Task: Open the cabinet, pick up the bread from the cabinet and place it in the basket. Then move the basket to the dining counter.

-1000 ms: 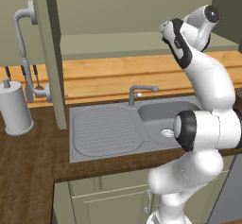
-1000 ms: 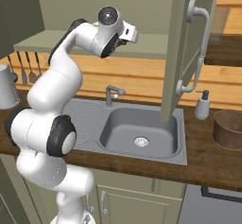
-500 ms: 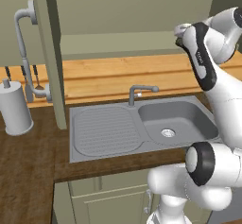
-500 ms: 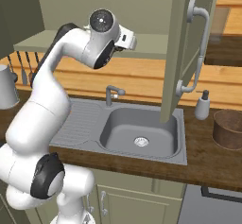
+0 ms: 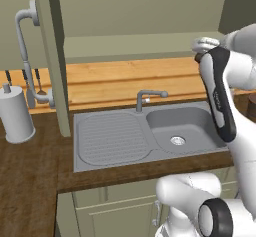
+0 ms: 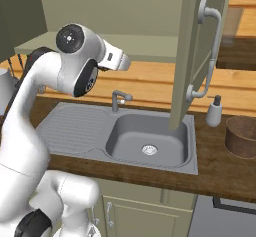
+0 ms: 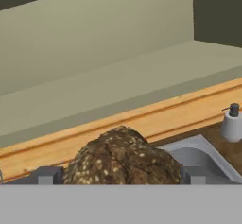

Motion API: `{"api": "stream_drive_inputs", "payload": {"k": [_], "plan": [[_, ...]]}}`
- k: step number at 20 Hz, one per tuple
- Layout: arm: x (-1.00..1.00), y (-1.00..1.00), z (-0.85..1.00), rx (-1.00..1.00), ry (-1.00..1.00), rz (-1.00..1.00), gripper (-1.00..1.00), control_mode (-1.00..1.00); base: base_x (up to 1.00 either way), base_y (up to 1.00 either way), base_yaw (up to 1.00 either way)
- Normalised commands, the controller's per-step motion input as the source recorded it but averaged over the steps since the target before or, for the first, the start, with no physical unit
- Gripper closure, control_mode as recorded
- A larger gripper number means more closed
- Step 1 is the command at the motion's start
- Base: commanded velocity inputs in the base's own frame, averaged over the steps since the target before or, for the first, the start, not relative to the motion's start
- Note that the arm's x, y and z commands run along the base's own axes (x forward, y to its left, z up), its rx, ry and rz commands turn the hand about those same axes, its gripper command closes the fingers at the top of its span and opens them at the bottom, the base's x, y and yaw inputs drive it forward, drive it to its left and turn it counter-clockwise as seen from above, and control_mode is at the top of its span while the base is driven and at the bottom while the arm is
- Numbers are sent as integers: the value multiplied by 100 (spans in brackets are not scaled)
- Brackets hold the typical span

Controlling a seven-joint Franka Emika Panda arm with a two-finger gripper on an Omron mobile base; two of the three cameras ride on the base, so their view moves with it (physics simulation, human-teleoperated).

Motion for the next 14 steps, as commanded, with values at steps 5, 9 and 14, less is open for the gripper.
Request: {"api": "stream_drive_inputs", "payload": {"k": [5, 9, 14], "plan": [[-82, 24, -19, 0, 13, -14, 100, -100, 0, 0, 0], [-52, 11, -23, 5, 7, -2, 100, -100, 0, 0, 0], [0, 4, 0, 0, 0, 0, 100, -100, 0, 0, 0]]}}
